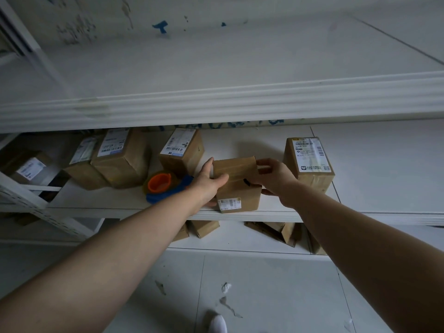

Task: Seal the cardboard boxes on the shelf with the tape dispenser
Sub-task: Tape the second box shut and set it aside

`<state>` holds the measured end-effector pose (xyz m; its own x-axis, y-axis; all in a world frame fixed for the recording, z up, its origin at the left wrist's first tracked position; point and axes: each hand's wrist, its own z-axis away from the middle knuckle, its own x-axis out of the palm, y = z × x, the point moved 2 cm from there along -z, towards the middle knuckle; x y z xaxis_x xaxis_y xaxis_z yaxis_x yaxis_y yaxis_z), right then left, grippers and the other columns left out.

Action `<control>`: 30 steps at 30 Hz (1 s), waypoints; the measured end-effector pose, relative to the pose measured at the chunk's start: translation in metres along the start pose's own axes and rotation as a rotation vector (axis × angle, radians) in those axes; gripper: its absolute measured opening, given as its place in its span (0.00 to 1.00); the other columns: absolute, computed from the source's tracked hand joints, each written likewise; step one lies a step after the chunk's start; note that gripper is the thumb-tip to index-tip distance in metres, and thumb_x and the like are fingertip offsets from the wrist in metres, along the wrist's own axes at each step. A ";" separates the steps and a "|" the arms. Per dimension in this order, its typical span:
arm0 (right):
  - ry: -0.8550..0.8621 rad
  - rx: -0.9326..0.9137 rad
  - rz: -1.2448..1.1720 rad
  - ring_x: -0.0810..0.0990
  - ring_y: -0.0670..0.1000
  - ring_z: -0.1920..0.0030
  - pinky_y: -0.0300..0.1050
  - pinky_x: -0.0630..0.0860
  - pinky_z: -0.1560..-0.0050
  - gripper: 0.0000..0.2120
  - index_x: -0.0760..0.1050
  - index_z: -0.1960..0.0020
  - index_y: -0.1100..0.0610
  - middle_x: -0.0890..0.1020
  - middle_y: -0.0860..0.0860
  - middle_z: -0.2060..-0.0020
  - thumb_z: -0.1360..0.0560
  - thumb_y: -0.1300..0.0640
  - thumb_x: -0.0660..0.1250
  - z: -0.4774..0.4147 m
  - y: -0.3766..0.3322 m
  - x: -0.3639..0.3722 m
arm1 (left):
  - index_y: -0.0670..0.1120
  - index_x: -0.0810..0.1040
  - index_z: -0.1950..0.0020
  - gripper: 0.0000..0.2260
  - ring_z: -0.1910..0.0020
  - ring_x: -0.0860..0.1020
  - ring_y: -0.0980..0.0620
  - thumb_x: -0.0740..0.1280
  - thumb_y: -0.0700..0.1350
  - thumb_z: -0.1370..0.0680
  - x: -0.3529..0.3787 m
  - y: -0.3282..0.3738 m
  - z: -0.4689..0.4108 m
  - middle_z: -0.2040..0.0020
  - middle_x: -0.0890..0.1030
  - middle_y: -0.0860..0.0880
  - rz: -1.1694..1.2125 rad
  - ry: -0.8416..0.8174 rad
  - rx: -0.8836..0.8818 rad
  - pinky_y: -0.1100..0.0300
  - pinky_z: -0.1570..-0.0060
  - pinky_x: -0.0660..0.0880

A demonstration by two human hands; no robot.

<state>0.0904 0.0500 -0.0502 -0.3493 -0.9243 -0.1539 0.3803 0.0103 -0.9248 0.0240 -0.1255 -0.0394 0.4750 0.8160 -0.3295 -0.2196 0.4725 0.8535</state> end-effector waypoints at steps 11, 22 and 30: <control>-0.056 -0.002 -0.071 0.79 0.52 0.44 0.44 0.80 0.50 0.23 0.71 0.31 0.54 0.80 0.54 0.44 0.24 0.61 0.69 0.003 -0.001 0.007 | 0.62 0.53 0.23 0.32 0.33 0.70 0.45 0.66 0.51 0.22 -0.006 0.004 -0.013 0.26 0.65 0.49 -0.104 0.066 0.011 0.44 0.38 0.74; 0.007 -0.027 0.127 0.78 0.51 0.53 0.46 0.79 0.49 0.18 0.73 0.37 0.57 0.80 0.52 0.51 0.25 0.54 0.69 -0.004 0.001 0.011 | 0.49 0.69 0.28 0.21 0.34 0.71 0.48 0.66 0.42 0.21 -0.009 0.015 -0.022 0.31 0.72 0.46 -0.148 0.208 0.214 0.61 0.42 0.67; 0.080 -0.150 0.186 0.75 0.49 0.45 0.37 0.72 0.52 0.21 0.71 0.32 0.55 0.76 0.51 0.38 0.24 0.55 0.68 0.013 -0.019 0.011 | 0.50 0.67 0.26 0.21 0.29 0.66 0.47 0.63 0.42 0.19 -0.015 0.018 -0.015 0.27 0.67 0.45 -0.086 0.214 0.226 0.59 0.39 0.65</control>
<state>0.0902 0.0349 -0.0297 -0.3541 -0.8680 -0.3480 0.3155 0.2395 -0.9182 0.0002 -0.1247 -0.0248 0.2885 0.8391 -0.4612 0.0198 0.4764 0.8790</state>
